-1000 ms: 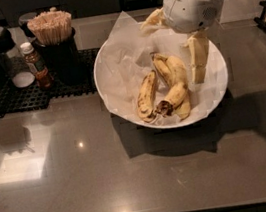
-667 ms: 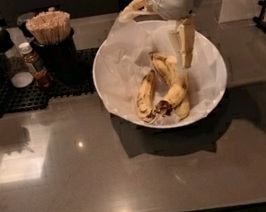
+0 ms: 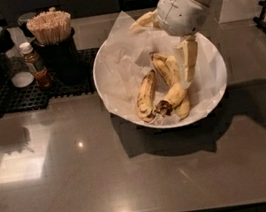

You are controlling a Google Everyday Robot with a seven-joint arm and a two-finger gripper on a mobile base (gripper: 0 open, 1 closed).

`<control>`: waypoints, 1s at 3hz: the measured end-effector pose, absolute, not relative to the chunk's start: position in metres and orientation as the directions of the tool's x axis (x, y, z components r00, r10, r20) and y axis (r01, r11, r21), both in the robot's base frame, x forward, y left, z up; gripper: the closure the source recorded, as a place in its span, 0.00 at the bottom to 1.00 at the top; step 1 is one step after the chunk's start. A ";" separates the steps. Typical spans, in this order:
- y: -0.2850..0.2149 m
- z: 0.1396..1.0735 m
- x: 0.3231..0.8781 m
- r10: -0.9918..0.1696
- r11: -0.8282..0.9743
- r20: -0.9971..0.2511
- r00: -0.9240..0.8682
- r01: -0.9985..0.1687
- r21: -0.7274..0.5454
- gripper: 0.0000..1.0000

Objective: Pick banana from white bowl

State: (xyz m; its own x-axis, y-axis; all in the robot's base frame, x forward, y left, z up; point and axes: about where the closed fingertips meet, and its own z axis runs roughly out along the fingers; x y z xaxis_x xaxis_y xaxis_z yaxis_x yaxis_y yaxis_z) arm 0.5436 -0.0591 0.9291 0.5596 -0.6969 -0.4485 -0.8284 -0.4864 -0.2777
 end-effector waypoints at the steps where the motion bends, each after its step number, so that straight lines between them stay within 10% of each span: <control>1: -0.069 0.908 0.533 -0.699 -0.478 -0.486 0.525 -0.848 -0.229 0.00; 3: -0.073 0.885 0.522 -0.677 -0.493 -0.530 0.511 -0.849 -0.191 0.00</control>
Offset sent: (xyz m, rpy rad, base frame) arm -0.0383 -0.0327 -0.0481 -0.0015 0.1709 0.0141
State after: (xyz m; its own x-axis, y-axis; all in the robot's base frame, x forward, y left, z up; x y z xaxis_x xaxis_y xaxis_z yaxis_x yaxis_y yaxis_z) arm 0.5218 -0.0731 0.8845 0.5113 -0.6768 -0.5296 -0.8492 -0.4925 -0.1905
